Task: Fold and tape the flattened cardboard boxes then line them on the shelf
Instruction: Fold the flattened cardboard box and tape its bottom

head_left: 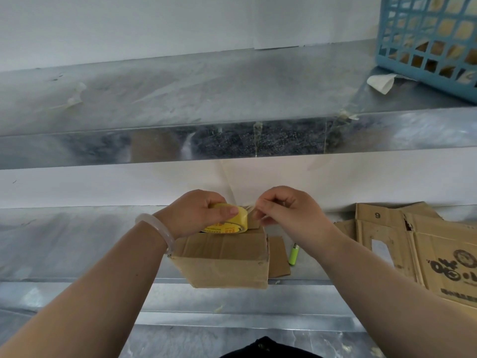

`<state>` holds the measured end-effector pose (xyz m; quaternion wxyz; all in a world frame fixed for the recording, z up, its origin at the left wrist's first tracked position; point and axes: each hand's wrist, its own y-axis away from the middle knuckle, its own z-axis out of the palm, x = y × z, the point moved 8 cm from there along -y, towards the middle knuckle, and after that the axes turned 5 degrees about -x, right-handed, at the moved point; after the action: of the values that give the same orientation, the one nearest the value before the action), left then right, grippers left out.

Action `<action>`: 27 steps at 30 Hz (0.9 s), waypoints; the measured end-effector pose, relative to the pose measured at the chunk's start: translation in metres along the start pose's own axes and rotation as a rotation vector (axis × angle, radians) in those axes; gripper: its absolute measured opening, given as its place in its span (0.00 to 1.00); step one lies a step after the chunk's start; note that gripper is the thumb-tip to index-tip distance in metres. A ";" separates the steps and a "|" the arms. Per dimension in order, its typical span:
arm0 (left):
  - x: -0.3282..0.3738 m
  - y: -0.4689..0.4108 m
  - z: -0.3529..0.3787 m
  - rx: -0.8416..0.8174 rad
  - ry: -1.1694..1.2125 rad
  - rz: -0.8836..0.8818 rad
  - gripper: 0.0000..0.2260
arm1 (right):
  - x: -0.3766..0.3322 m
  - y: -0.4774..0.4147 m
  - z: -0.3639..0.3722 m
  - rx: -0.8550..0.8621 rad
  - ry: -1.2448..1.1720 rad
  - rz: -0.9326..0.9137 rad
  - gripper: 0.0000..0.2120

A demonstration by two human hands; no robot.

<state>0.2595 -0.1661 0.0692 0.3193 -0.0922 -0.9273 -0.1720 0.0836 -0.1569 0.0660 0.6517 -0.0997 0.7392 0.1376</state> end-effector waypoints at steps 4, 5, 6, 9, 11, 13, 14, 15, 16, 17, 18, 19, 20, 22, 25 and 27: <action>0.003 -0.002 0.003 -0.001 -0.048 0.018 0.18 | 0.031 -0.001 0.008 -0.031 -0.269 0.231 0.08; 0.003 -0.002 0.004 -0.004 -0.059 0.021 0.17 | 0.034 -0.001 0.009 -0.034 -0.285 0.240 0.09; 0.004 -0.002 0.005 -0.007 -0.072 0.023 0.17 | 0.036 -0.002 0.010 -0.027 -0.277 0.234 0.11; 0.009 -0.002 0.004 -0.018 -0.113 0.040 0.19 | 0.041 -0.002 0.009 0.041 -0.171 0.229 0.14; 0.007 0.000 0.002 -0.021 -0.073 0.043 0.20 | 0.046 -0.001 0.010 0.070 -0.127 0.238 0.14; 0.003 0.004 -0.001 -0.032 0.030 0.051 0.13 | 0.050 -0.003 0.009 0.093 -0.112 0.234 0.13; 0.000 0.007 -0.002 -0.041 0.075 0.061 0.10 | 0.051 -0.003 0.008 0.102 -0.119 0.229 0.13; -0.003 0.010 -0.004 -0.037 0.103 0.071 0.10 | 0.051 -0.004 0.008 0.108 -0.132 0.226 0.13; -0.005 0.013 -0.007 -0.015 0.125 0.078 0.12 | 0.052 -0.004 0.008 0.110 -0.144 0.226 0.13; -0.008 0.015 -0.010 0.017 0.142 0.085 0.13 | 0.052 -0.004 0.008 0.109 -0.148 0.228 0.13; -0.008 0.017 -0.013 0.052 0.163 0.097 0.14 | 0.052 -0.005 0.008 0.109 -0.140 0.229 0.12; -0.008 0.019 -0.014 0.083 0.183 0.111 0.14 | 0.050 -0.005 0.008 0.108 -0.125 0.228 0.12; -0.007 0.020 -0.015 0.113 0.205 0.122 0.15 | 0.049 -0.005 0.008 0.112 -0.094 0.223 0.13; -0.007 0.022 -0.015 0.162 0.244 0.138 0.16 | 0.047 -0.005 0.005 0.132 0.041 0.208 0.16; -0.011 0.024 -0.012 0.221 0.286 0.140 0.18 | 0.044 -0.004 0.002 0.141 0.185 0.192 0.19; -0.017 0.026 -0.010 0.263 0.300 0.136 0.16 | 0.043 -0.002 0.003 0.133 0.175 0.177 0.19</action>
<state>0.2857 -0.1466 0.0726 0.4741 -0.0857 -0.8754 -0.0393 0.0818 -0.1565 0.0232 0.5751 -0.0026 0.8067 0.1360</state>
